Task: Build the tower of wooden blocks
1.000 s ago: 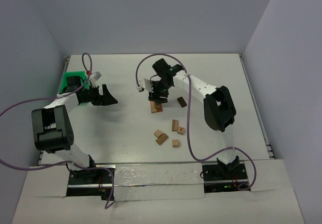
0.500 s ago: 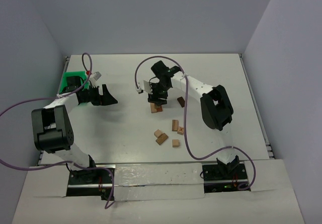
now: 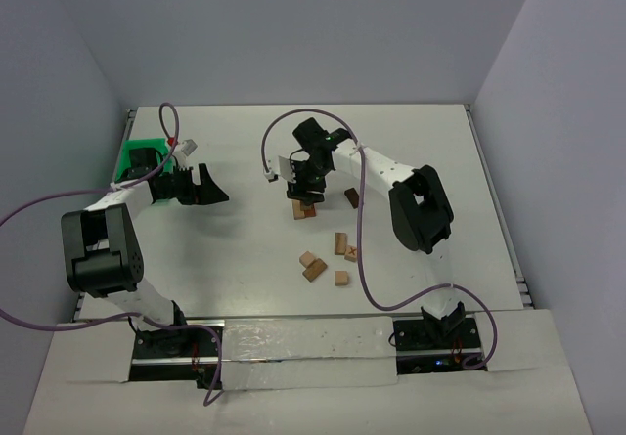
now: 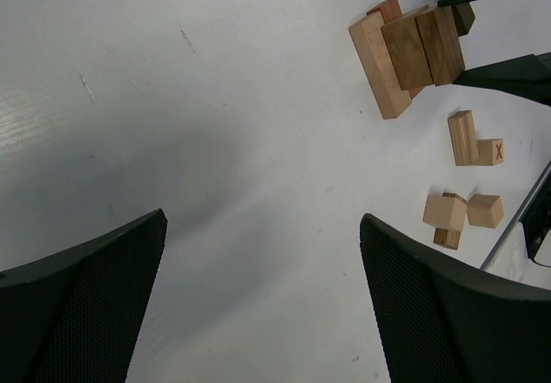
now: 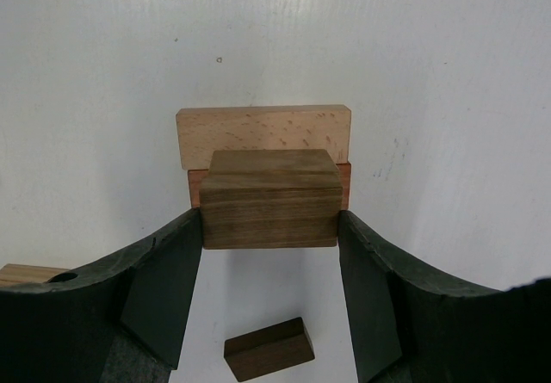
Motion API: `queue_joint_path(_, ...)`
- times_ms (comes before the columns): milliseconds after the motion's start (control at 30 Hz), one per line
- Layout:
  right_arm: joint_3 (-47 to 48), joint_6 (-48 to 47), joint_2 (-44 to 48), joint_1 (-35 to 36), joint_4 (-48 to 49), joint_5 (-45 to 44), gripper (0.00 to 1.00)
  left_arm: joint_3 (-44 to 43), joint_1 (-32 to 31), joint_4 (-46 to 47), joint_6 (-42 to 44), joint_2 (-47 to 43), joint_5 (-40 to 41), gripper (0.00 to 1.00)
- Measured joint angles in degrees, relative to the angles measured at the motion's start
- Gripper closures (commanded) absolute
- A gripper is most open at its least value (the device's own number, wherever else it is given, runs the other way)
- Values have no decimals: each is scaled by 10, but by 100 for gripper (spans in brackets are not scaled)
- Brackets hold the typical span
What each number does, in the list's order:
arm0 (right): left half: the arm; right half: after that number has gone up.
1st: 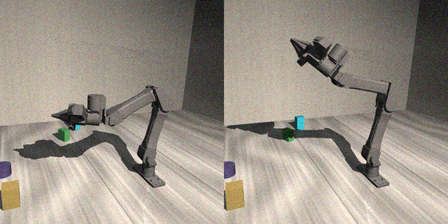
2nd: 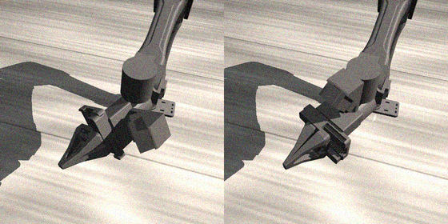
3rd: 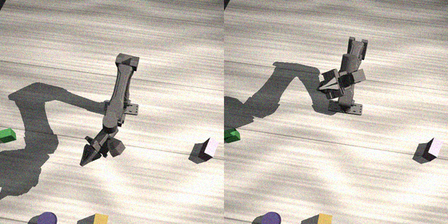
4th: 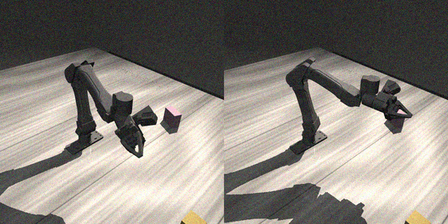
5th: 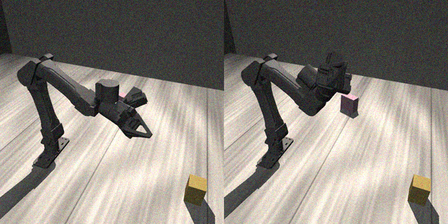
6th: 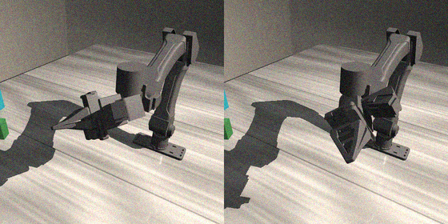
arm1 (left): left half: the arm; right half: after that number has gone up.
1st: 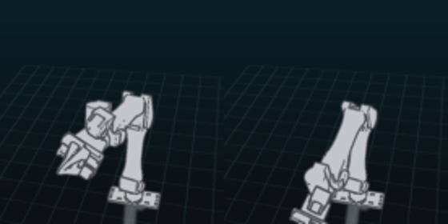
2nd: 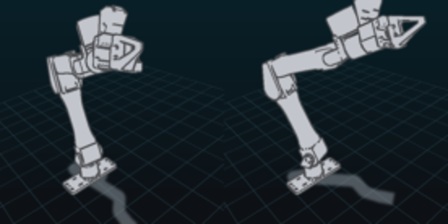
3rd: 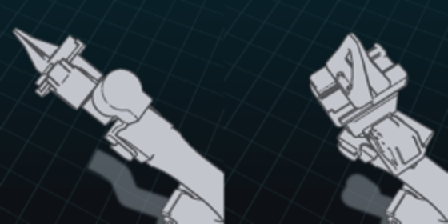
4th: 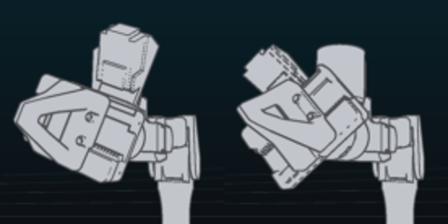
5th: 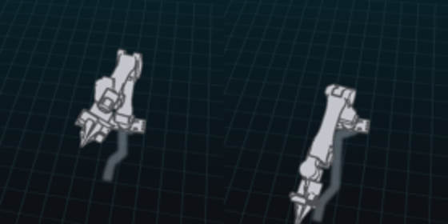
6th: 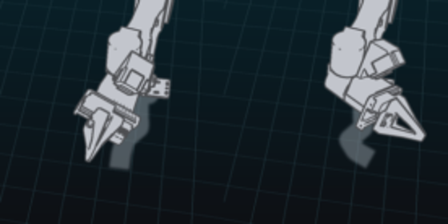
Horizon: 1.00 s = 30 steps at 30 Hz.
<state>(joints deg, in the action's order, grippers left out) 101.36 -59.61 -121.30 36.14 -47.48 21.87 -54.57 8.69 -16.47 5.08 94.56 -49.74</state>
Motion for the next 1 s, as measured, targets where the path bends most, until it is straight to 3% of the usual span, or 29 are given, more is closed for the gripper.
queue_joint_path(33, 0, 0, 0, 0, 0, 0, 35, 0, 0, 0, 0, 0, 0, 1)
queue_joint_path(267, 0, 3, 0, 0, 3, -4, 0, 0, 0, 0, 0, 0, 0, 1)
queue_joint_path(733, 26, 37, 16, 6, -1, 8, 0, 1, 0, -1, 9, -12, -6, 1)
queue_joint_path(867, 28, 70, 82, 4, -3, 26, 0, -17, -1, -23, 30, -44, -21, 8)
queue_joint_path(1000, 18, 116, 183, -11, 4, 60, 0, -113, -28, -94, 107, -47, -31, 8)
